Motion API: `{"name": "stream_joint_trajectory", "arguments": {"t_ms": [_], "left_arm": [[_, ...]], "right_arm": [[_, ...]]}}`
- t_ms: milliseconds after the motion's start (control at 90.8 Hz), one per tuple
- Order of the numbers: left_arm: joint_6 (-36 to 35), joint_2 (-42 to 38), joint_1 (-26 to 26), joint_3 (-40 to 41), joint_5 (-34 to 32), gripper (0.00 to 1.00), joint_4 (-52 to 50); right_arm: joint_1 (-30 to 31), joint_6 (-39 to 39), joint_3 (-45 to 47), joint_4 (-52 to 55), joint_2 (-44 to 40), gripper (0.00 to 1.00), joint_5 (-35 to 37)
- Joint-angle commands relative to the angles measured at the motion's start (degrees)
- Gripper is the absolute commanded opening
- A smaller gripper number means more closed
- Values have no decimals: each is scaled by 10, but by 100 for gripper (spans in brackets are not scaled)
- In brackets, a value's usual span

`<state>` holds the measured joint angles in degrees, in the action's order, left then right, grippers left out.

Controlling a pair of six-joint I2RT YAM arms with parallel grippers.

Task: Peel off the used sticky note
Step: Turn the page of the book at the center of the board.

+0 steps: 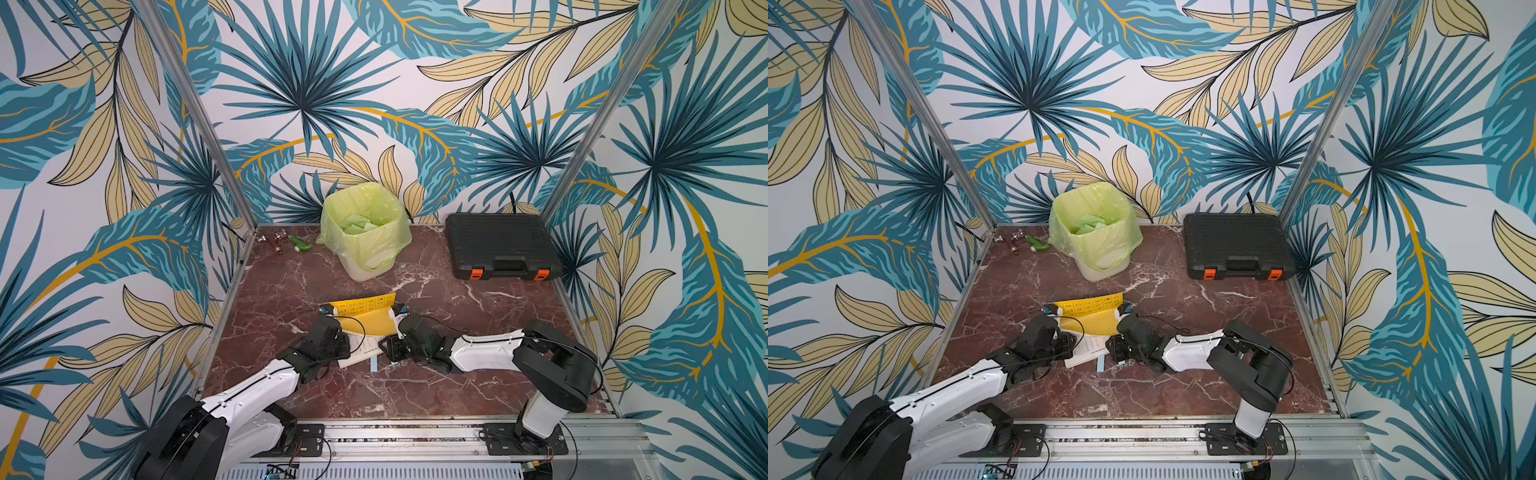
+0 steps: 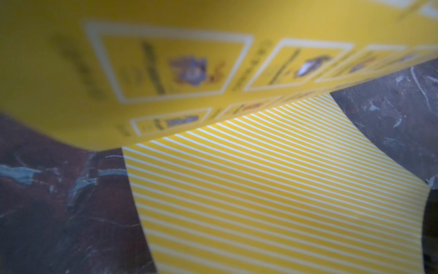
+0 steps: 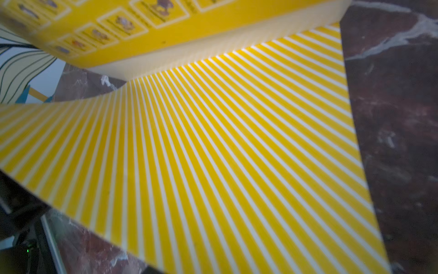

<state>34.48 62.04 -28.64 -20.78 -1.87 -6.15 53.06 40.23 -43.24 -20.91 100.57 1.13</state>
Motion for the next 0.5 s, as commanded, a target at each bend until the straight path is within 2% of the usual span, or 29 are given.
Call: {"name": "stream_joint_trajectory", "arguments": {"t_ms": [0,132,275,408,485], "left_arm": [[0,-13,5,-11,5,24,5],[-9,-35,5,-4,16,30,-8],[-35,-102,5,11,16,50,-45],[-56,-184,4,24,25,68,-58],[-73,-207,4,5,19,75,-86]], "right_arm": [[2,41,-1,-60,32,36,45],[2,52,-11,-83,48,36,57],[-4,52,-16,-104,44,42,66],[-27,77,-34,-126,74,49,18],[-48,103,-40,-151,91,52,-12]]}}
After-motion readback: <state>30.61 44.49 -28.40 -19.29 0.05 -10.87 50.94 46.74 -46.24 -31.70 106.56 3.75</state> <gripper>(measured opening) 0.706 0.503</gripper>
